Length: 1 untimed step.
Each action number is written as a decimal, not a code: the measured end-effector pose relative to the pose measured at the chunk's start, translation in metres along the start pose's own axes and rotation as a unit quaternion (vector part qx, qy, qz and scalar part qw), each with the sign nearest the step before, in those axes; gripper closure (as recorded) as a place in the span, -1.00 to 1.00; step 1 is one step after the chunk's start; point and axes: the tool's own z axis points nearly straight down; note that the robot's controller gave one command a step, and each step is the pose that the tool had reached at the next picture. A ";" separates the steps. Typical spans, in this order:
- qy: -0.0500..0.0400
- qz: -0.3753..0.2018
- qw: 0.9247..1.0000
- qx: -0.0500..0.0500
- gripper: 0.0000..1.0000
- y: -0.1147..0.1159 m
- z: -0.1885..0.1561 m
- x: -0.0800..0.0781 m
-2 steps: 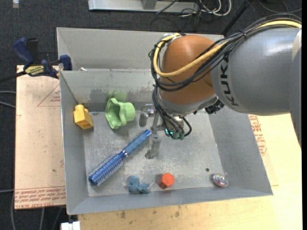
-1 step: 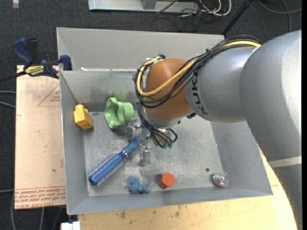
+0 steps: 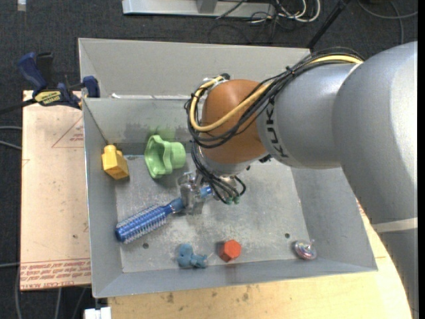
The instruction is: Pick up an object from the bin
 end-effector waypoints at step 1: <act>0.000 0.000 1.000 0.000 -1.00 0.000 0.000 0.000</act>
Offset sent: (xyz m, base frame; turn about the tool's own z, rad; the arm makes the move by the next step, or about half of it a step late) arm 0.0000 0.0000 0.0000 0.0000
